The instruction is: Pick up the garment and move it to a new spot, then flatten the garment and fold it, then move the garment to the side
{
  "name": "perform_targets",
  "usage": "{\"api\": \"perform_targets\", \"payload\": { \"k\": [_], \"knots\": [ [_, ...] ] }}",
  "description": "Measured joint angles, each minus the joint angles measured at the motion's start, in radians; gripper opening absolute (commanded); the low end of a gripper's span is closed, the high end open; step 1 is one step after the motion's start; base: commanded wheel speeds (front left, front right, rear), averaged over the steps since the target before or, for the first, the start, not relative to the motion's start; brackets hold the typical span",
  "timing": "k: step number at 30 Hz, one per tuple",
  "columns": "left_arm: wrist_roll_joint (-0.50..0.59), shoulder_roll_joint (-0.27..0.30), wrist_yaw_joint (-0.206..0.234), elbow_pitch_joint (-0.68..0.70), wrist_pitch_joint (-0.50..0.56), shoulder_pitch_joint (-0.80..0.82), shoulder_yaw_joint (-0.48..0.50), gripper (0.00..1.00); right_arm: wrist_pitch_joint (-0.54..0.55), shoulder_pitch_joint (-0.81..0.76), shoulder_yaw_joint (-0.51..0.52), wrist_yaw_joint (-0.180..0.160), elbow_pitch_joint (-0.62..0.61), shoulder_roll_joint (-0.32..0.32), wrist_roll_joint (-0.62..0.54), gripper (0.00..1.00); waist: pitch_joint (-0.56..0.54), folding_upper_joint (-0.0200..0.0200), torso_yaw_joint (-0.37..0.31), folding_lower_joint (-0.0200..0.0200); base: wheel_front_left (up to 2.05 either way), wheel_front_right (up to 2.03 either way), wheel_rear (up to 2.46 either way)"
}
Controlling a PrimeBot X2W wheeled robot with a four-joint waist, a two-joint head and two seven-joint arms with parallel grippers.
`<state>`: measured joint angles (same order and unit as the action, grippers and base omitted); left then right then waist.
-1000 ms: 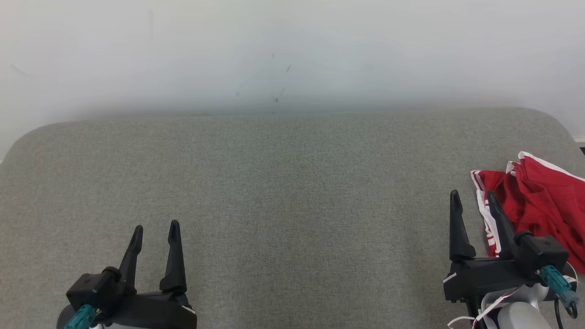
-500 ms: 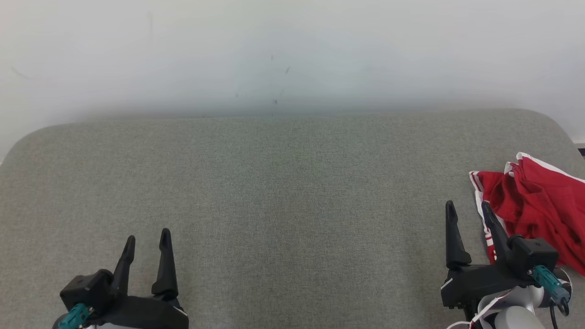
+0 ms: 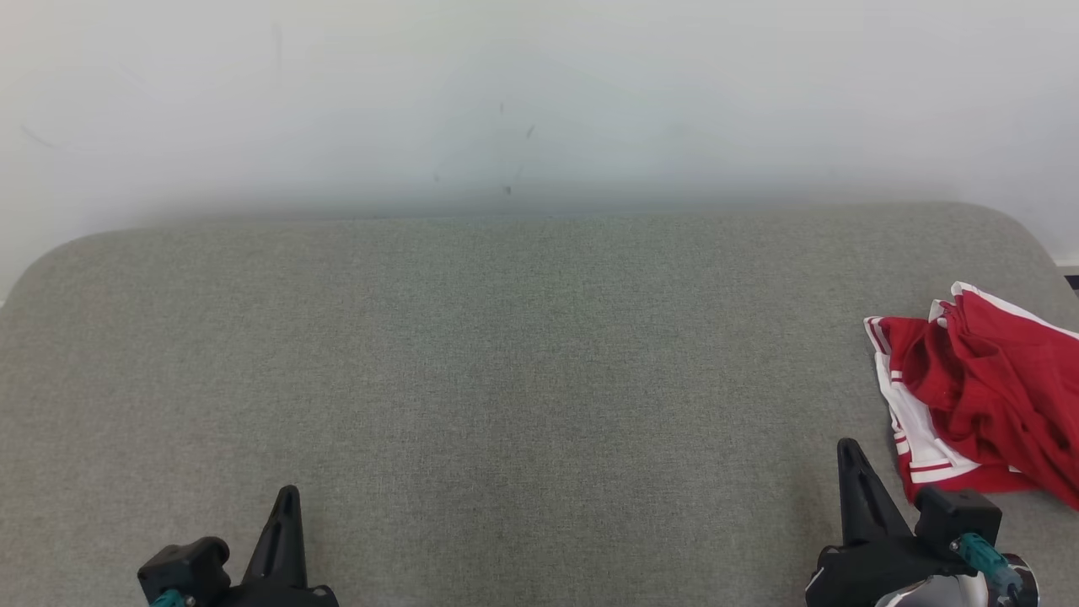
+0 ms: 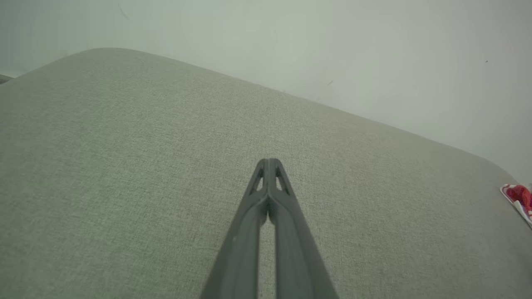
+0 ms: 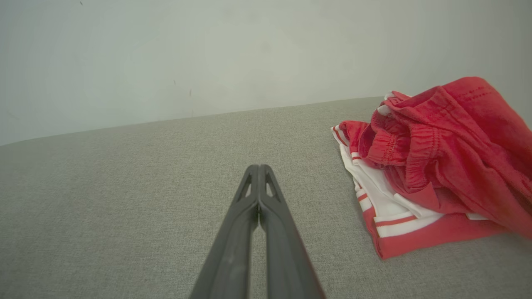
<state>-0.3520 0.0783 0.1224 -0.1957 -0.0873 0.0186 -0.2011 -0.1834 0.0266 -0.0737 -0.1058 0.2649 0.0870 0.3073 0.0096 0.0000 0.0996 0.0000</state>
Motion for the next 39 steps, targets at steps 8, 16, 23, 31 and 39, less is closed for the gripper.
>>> {"api": "perform_targets", "payload": {
  "k": [8, 16, 23, 31, 39],
  "knots": [
    [-0.082, -0.001, -0.018, -0.007, 0.017, 0.000, 0.027, 0.00, 0.026, 0.003, 0.016, 0.016, 0.005, -0.003, 0.082, 0.00, -0.001, 0.0000, -0.009, 0.0000, 0.00, 0.00, 0.00],
    [-0.184, -0.006, -0.035, -0.015, 0.035, 0.003, 0.047, 0.00, 0.051, 0.004, 0.034, 0.031, 0.008, -0.006, 0.187, 0.00, -0.001, 0.0000, -0.016, 0.0000, 0.00, 0.00, 0.00],
    [-0.268, -0.008, -0.052, -0.021, 0.052, 0.005, 0.068, 0.00, 0.071, 0.007, 0.049, 0.047, 0.012, -0.009, 0.283, 0.00, -0.002, 0.0000, -0.023, 0.0000, 0.00, 0.00, 0.00],
    [-0.376, -0.012, -0.068, -0.030, 0.067, 0.007, 0.093, 0.00, 0.099, 0.010, 0.067, 0.064, 0.016, -0.011, 0.390, 0.00, -0.003, 0.0000, -0.032, 0.0000, 0.00, 0.00, 0.00],
    [-0.484, -0.015, -0.089, -0.037, 0.081, 0.012, 0.118, 0.00, 0.123, 0.021, 0.083, 0.083, 0.018, -0.016, 0.500, 0.00, -0.003, 0.0000, -0.040, 0.0000, 0.00, 0.00, 0.00]
  ]
}}
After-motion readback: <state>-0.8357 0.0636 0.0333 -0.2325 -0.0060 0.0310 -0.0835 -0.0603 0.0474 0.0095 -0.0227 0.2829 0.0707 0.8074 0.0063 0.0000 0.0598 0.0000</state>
